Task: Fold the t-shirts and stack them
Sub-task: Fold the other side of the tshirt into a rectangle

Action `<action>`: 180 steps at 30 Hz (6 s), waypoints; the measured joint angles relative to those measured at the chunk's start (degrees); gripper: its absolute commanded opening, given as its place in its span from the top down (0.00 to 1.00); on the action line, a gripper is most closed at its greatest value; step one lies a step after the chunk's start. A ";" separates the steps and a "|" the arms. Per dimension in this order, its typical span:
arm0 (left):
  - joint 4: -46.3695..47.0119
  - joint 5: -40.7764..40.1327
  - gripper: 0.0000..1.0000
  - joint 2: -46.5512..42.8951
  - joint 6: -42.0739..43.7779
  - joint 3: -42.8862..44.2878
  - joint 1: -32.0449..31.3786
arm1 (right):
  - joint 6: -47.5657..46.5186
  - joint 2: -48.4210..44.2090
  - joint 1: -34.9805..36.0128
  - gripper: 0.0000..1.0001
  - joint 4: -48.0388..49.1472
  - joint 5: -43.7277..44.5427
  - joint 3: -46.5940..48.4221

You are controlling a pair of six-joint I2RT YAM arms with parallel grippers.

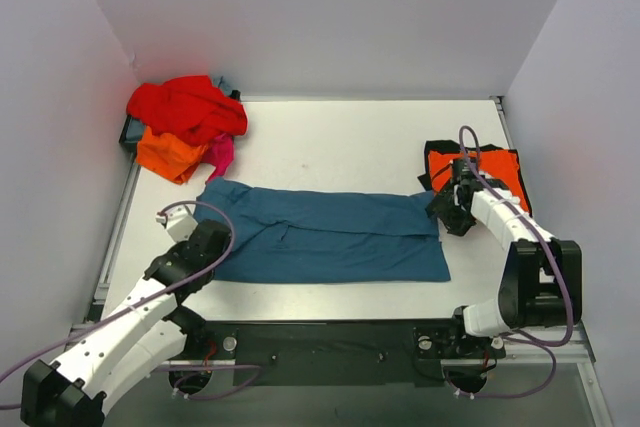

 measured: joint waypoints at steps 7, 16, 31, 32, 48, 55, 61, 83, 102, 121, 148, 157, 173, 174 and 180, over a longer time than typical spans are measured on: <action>-3.78 1.07 0.20 -3.74 -3.58 0.50 -1.55 | -1.09 -2.14 13.53 0.43 -0.61 6.49 7.21; -2.19 -5.29 0.26 -0.85 2.62 10.88 4.24 | -3.08 6.32 31.04 0.50 4.50 5.29 18.43; 27.76 18.27 0.27 34.07 15.32 16.48 26.25 | -4.59 16.90 36.81 0.52 10.12 -2.01 21.59; 28.98 19.65 0.27 35.08 15.76 17.03 26.73 | -4.61 16.90 36.81 0.52 10.38 -2.16 21.59; 36.61 27.67 0.64 49.94 24.02 30.32 31.95 | -5.18 19.50 35.39 0.59 11.69 -4.39 22.36; 32.17 28.92 0.74 65.13 24.15 46.21 27.41 | -4.87 19.54 33.44 0.59 12.31 -5.38 22.36; 29.46 34.12 0.74 76.94 21.73 56.43 21.22 | -4.57 19.54 31.76 0.59 12.90 -6.03 22.36; 29.20 32.98 0.34 47.30 26.38 34.58 29.49 | -4.55 19.30 30.08 0.55 15.54 -9.27 19.91; 22.53 33.51 0.55 63.14 32.81 42.75 30.62 | -4.57 18.16 30.14 0.57 16.28 -9.75 19.34; 24.35 25.70 1.00 58.03 32.46 38.27 31.15 | -4.52 18.16 30.14 0.60 16.26 -9.73 19.34; 33.92 17.05 1.00 65.20 31.67 37.77 31.67 | -12.98 38.88 45.77 0.57 15.17 -19.17 46.07; 33.92 17.53 1.00 66.75 31.95 38.97 32.24 | -16.59 53.92 49.70 0.58 12.79 -20.31 61.88; 33.70 18.40 1.00 67.82 32.39 40.30 32.61 | -20.46 57.00 51.58 0.76 12.81 -21.77 67.45; 33.55 18.40 1.00 67.82 32.41 40.46 32.63 | -20.61 57.09 51.63 0.78 12.90 -21.86 67.54; 33.38 18.56 1.00 67.84 32.54 40.96 32.83 | -21.59 57.02 52.13 0.94 13.00 -21.90 66.82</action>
